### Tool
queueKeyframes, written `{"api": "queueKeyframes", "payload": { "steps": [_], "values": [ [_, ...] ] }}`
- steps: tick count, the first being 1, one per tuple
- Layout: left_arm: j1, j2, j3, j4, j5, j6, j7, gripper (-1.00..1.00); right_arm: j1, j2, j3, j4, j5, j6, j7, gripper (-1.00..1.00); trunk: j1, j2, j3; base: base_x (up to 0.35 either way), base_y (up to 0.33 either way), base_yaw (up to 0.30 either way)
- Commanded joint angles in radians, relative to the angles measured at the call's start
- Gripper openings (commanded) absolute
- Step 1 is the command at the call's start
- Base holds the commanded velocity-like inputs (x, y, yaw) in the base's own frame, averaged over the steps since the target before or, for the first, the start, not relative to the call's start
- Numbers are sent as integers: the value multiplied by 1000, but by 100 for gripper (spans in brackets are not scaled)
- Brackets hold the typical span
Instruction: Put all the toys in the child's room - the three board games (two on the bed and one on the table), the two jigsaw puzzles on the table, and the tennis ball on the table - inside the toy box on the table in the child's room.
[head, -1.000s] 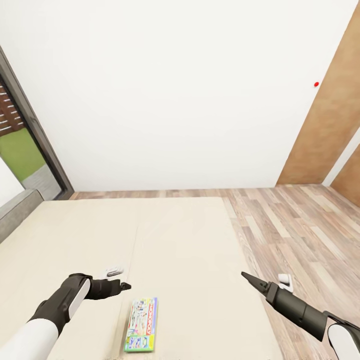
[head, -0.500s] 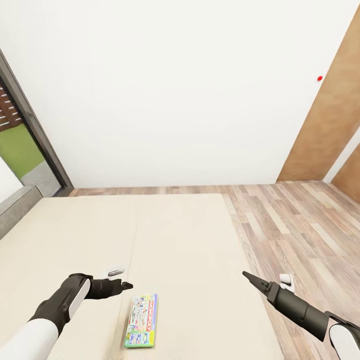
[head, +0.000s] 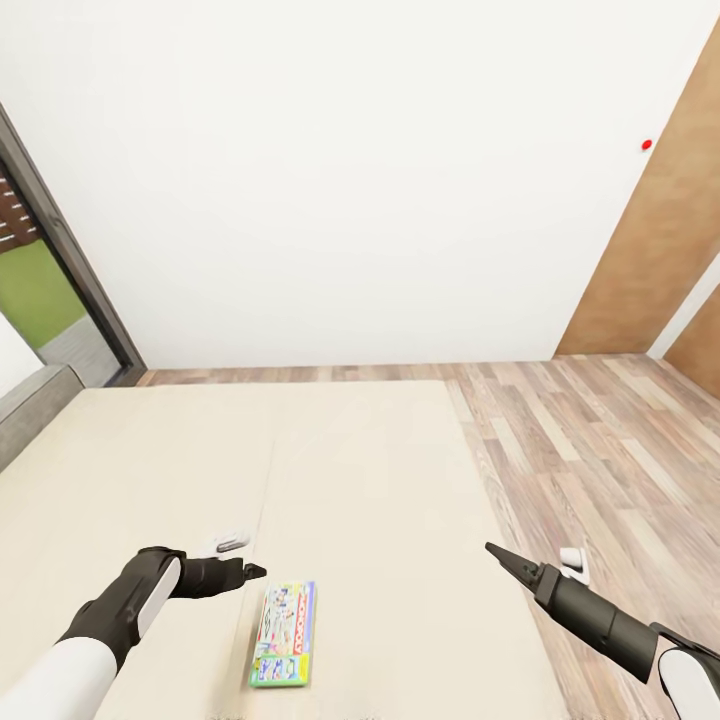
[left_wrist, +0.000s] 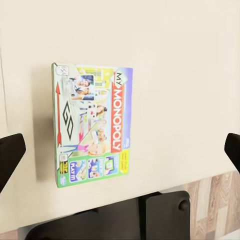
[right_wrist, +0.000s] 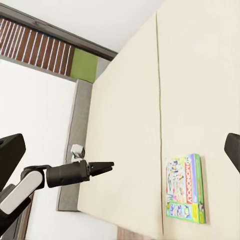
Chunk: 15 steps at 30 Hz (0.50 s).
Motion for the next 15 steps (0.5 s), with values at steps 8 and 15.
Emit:
{"api": "queueKeyframes", "payload": {
  "steps": [8, 15],
  "values": [
    [-1, 1, -2, -1, 8, 6, 1, 100, -1, -1, -28, 2, 6, 4, 107, 100, 0, -2, -15, 0, 0, 0],
    [-1, 1, -1, -1, 9, 7, -6, 100, -1, -6, -87, 6, 10, 3, 187, 100, 0, -2, -26, 0, 0, 0]
  ]
}}
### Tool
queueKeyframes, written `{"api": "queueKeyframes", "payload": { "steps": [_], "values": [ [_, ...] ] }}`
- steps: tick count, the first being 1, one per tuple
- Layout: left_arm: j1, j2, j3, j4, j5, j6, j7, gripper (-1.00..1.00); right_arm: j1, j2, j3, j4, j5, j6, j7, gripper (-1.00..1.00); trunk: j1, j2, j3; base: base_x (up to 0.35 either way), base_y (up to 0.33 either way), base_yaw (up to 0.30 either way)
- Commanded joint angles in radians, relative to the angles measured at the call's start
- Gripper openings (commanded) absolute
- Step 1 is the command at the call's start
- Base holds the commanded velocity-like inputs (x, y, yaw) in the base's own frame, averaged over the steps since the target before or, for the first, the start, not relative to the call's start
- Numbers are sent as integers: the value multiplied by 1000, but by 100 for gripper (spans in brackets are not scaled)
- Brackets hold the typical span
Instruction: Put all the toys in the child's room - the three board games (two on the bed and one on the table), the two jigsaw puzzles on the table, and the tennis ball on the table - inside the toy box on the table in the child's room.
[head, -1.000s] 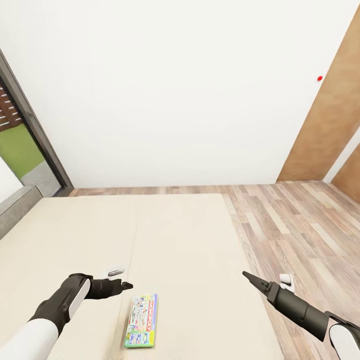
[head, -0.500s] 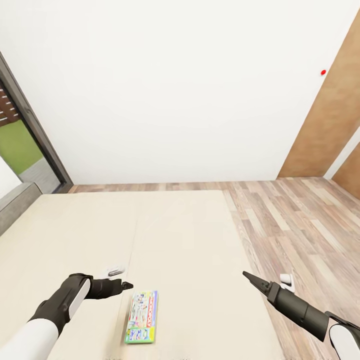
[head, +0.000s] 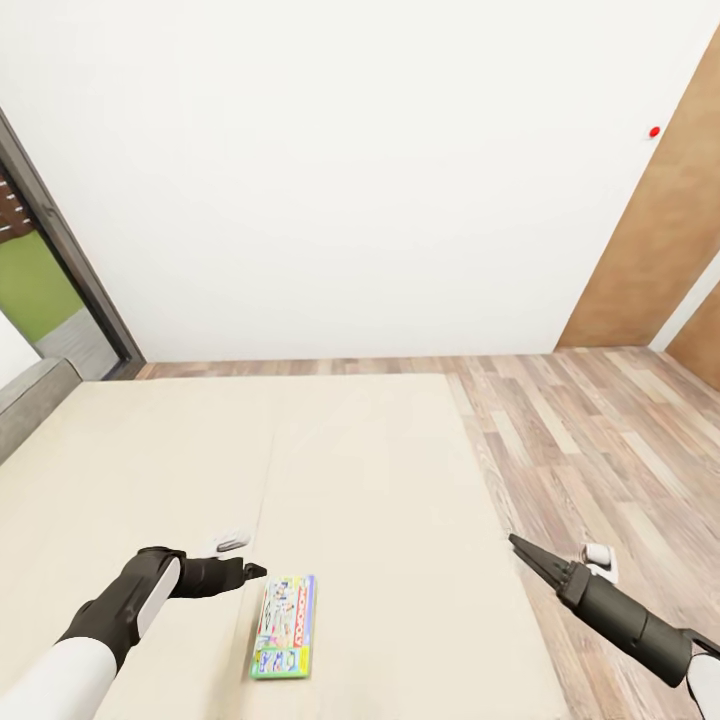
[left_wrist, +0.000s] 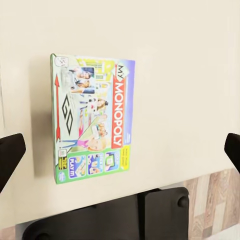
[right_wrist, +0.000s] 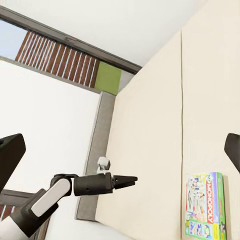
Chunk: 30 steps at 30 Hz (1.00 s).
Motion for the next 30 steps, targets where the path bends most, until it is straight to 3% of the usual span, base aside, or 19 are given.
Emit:
{"api": "queueKeyframes", "payload": {
  "steps": [1, 16, 30],
  "values": [
    [-1, 1, -2, -1, 7, 7, 1, 100, 0, -1, -9, 2, -1, 5, 9, 100, 0, -2, -3, 0, 0, 0],
    [-1, -1, -5, -1, 6, 5, -5, 100, 5, -28, -68, 15, 2, 6, 81, 100, 0, -2, -28, 0, 0, 0],
    [-1, 1, -2, -1, 8, 5, -12, 100, 11, -42, -87, 19, 0, 6, 146, 100, 0, -2, -51, 0, 0, 0]
  ]
}}
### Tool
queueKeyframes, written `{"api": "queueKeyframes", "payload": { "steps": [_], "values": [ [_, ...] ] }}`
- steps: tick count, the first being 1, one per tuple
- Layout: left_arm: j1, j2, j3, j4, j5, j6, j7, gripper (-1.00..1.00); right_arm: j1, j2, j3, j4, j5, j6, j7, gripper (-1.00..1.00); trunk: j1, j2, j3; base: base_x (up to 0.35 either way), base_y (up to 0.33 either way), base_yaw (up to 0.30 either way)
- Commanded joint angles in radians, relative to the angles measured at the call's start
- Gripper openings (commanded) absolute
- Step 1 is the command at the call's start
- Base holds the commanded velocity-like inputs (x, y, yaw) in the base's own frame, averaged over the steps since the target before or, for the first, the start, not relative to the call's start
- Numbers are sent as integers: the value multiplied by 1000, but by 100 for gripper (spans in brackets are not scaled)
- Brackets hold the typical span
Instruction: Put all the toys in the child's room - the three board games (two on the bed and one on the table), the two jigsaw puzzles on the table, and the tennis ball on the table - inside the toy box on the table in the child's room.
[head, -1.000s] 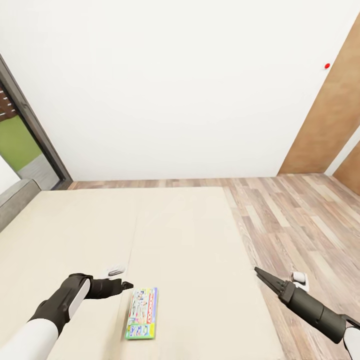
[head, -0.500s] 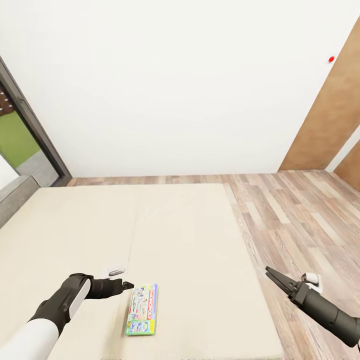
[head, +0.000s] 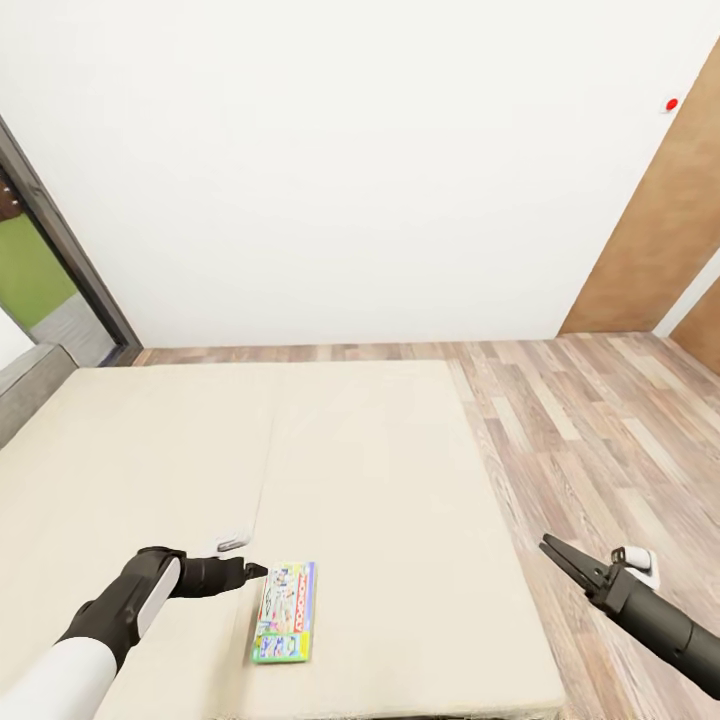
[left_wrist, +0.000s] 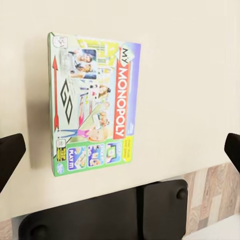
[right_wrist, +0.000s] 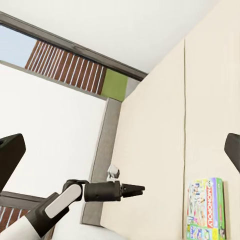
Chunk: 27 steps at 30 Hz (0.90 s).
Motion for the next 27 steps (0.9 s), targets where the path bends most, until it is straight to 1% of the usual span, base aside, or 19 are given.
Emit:
{"api": "queueKeyframes", "payload": {
  "steps": [1, 5, 9, 14, 20, 27],
  "values": [
    [-1, 2, -1, -1, 8, 7, -1, 100, -1, 0, -5, 0, -1, 5, 6, 100, 0, -2, -3, 0, 0, 0],
    [-1, 10, 3, -2, 10, 7, -28, 100, 2, -1, -25, 1, -1, 5, 21, 100, 0, -2, -10, 0, 0, 0],
    [-1, 22, 5, -2, 8, 7, -78, 100, 10, -1, -45, 1, 0, 5, 30, 100, 0, -2, -16, 0, 0, 0],
    [-1, 29, 5, -2, 5, 7, -132, 100, 15, -1, -59, 2, 0, 5, 35, 100, 0, -2, -25, 0, 0, 0],
    [-1, 32, 6, -7, 4, 7, -156, 100, 18, -1, -65, 3, 0, 5, 37, 100, 0, -2, -34, 0, 0, 0],
    [-3, 31, 8, -16, 5, 7, -163, 100, 19, -1, -67, 3, -1, 5, 37, 100, 0, -2, -46, 0, 0, 0]
  ]
}}
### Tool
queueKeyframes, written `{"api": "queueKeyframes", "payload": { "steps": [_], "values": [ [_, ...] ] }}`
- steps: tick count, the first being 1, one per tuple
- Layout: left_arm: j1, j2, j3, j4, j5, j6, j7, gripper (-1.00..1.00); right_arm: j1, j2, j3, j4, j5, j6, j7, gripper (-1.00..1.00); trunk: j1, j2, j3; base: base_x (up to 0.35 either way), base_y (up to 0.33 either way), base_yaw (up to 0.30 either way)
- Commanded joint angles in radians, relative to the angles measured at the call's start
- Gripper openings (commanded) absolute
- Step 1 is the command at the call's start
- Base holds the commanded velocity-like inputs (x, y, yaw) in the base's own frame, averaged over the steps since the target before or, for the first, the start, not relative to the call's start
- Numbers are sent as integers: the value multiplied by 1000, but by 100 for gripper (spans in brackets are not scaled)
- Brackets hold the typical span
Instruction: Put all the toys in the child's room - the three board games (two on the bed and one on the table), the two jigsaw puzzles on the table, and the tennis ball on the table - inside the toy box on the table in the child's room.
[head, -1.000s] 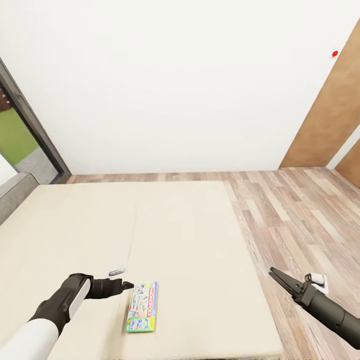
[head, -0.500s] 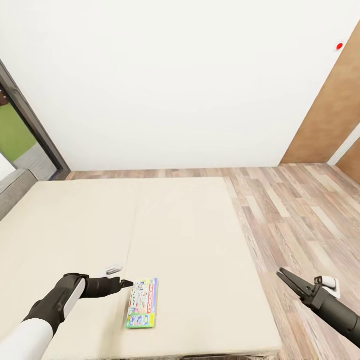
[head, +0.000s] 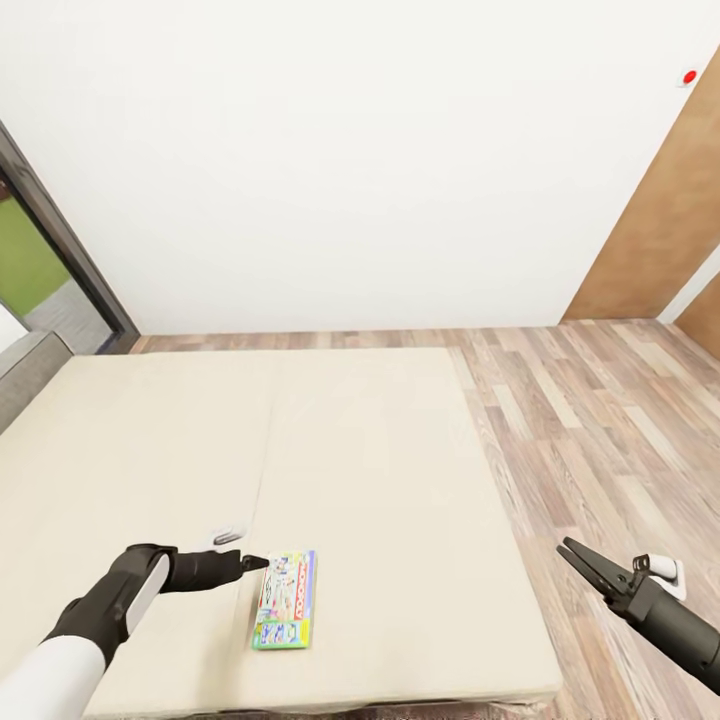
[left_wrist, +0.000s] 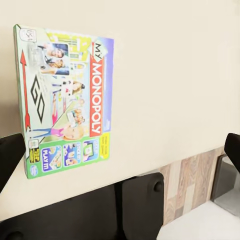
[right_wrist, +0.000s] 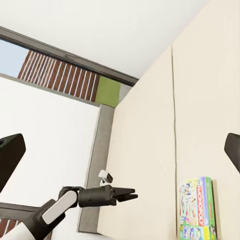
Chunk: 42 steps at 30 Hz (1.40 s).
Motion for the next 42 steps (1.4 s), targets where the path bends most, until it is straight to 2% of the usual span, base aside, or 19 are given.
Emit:
{"api": "queueKeyframes", "payload": {
  "steps": [1, 6, 12, 20, 39, 42],
  "values": [
    [-3, -1, -1, -1, 4, 4, 0, 100, -1, 0, -1, 0, -2, 5, 2, 100, 0, -2, -3, 0, 0, 0],
    [-16, -8, 0, -2, 3, -18, 7, 100, 0, -4, -1, 0, -2, 5, 2, 100, 0, -2, -11, 0, 0, 0],
    [-33, -20, -1, 6, 4, -99, 14, 100, 0, -12, -1, 0, -2, 5, 2, 100, 0, -2, -21, 0, 0, 0],
    [-39, -21, -2, 28, 3, -183, 19, 100, 0, -15, -1, 0, -2, 5, 2, 100, 0, -2, -34, 0, 0, 0],
    [-40, -24, -6, 35, 2, -218, 126, 100, 0, -15, -1, 0, -2, 4, 2, 100, 0, -2, -65, 0, 0, 0],
    [-40, -25, -9, 37, 2, -247, 134, 100, 0, -15, -1, 0, -2, 3, 2, 100, 0, -2, -70, 0, 0, 0]
  ]
}}
